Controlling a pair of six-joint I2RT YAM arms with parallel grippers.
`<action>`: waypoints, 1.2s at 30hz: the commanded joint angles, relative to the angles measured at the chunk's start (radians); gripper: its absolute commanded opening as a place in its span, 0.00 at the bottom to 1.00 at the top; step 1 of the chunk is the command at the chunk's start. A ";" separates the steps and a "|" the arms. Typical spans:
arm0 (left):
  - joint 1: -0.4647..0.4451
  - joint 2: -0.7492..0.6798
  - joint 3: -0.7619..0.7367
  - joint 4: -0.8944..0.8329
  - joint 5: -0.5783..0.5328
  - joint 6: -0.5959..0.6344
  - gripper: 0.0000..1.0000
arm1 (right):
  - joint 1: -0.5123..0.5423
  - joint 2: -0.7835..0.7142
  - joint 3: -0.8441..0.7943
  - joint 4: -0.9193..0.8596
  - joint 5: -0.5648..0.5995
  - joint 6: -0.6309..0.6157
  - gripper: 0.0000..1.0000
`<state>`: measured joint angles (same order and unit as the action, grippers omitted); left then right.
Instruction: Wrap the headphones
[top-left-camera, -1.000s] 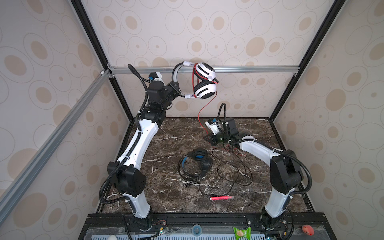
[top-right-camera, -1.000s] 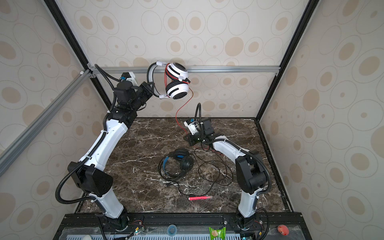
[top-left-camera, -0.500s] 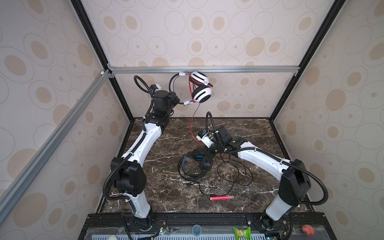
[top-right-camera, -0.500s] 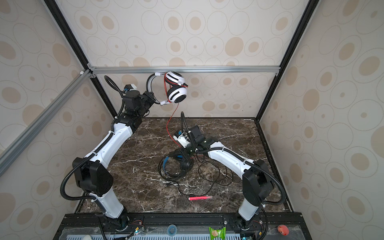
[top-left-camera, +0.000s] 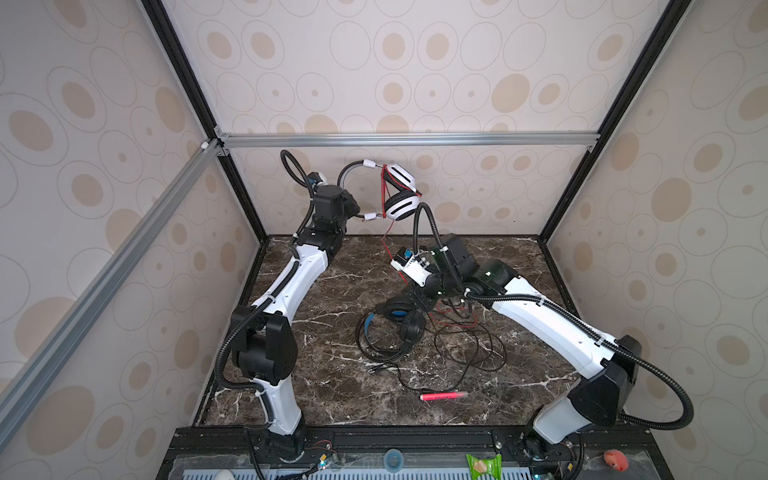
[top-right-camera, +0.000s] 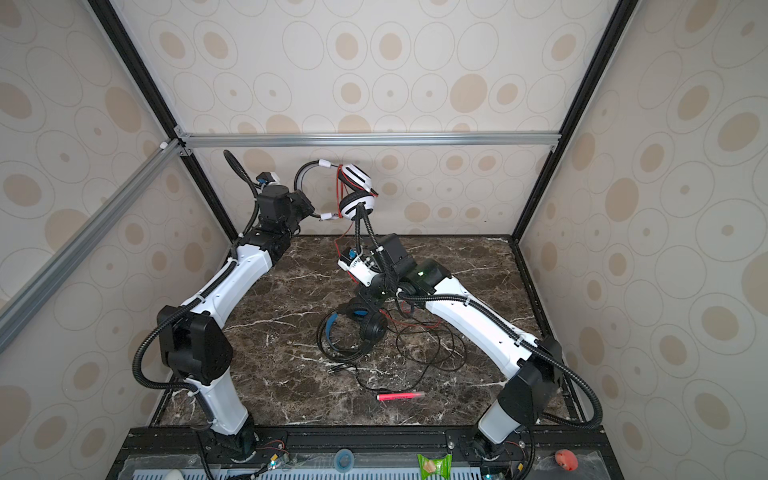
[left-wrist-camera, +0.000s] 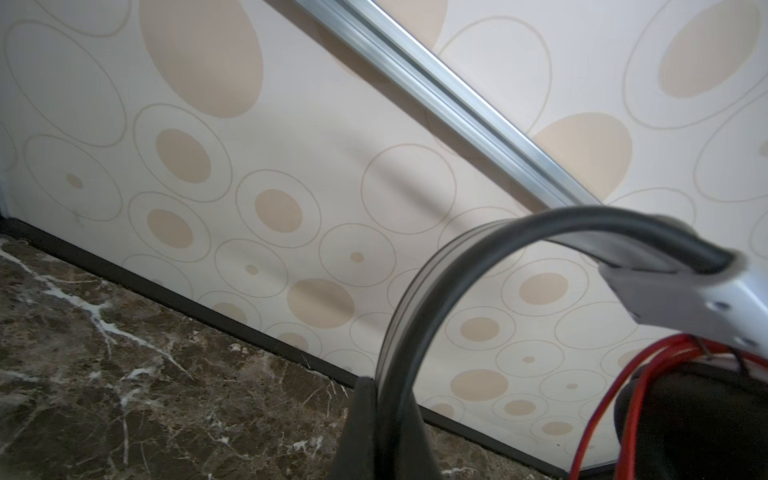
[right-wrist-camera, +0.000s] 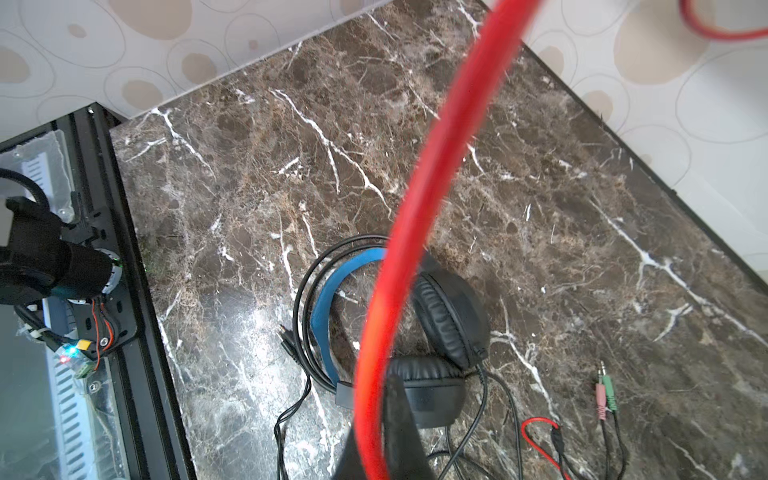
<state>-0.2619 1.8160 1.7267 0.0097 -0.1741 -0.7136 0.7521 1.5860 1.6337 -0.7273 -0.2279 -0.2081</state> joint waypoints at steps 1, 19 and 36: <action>-0.006 -0.023 0.015 0.060 -0.051 0.098 0.00 | 0.008 0.042 0.096 -0.124 -0.002 -0.067 0.00; -0.052 -0.205 -0.289 0.047 0.079 0.429 0.00 | -0.096 0.253 0.598 -0.297 0.163 -0.069 0.00; -0.050 -0.365 -0.441 0.048 0.359 0.424 0.00 | -0.321 0.277 0.603 -0.232 0.204 0.178 0.00</action>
<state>-0.3122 1.5040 1.2736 -0.0162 0.1162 -0.2588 0.4675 1.8729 2.2608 -0.9878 -0.0116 -0.1059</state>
